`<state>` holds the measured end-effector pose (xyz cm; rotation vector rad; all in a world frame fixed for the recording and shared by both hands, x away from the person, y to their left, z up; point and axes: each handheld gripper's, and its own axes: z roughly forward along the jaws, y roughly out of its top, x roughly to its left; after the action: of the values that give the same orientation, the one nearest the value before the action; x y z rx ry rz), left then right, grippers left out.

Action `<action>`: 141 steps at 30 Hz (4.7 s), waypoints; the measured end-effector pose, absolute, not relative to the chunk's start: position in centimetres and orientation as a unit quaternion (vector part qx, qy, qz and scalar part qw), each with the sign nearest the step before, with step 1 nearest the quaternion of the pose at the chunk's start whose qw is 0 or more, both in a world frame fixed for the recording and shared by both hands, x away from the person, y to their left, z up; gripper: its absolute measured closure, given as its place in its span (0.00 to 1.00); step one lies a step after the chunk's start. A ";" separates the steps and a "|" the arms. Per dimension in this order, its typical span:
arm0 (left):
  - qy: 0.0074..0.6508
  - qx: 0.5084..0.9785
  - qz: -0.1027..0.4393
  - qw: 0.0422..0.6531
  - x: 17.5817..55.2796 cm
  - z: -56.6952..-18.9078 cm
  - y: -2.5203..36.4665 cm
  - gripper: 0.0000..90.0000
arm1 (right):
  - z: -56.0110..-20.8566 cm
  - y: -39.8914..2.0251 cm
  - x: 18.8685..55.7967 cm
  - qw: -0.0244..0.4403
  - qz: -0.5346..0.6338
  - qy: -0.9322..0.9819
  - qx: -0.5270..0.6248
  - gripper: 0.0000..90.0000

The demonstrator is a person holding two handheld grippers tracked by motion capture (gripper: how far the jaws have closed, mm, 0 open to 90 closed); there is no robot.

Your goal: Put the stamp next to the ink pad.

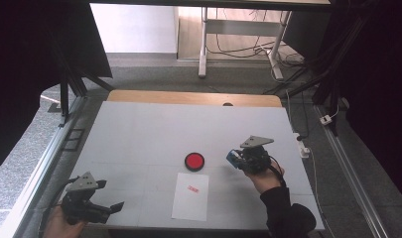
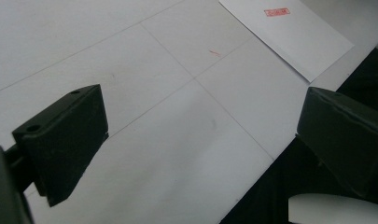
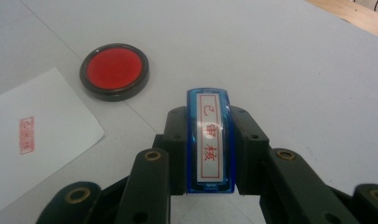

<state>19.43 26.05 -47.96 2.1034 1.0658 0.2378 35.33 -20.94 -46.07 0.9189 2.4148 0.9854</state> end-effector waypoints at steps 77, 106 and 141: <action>0.415 0.820 0.086 0.384 19.5 -48.0 26.2 0.03 | -45.9 -20.4 34.8 0.146 0.364 0.848 0.355 0.11; 0.412 0.820 0.083 0.389 19.5 -47.9 26.3 0.03 | -44.3 -20.2 30.5 0.155 0.389 0.843 0.338 0.00; 0.417 0.814 0.080 0.396 19.4 -47.9 26.5 0.02 | -44.3 -25.5 25.5 0.172 0.402 0.803 0.404 0.00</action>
<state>19.41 26.54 -47.93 2.0628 1.0580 0.2038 25.45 -25.47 -44.32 1.1481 2.2805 1.1410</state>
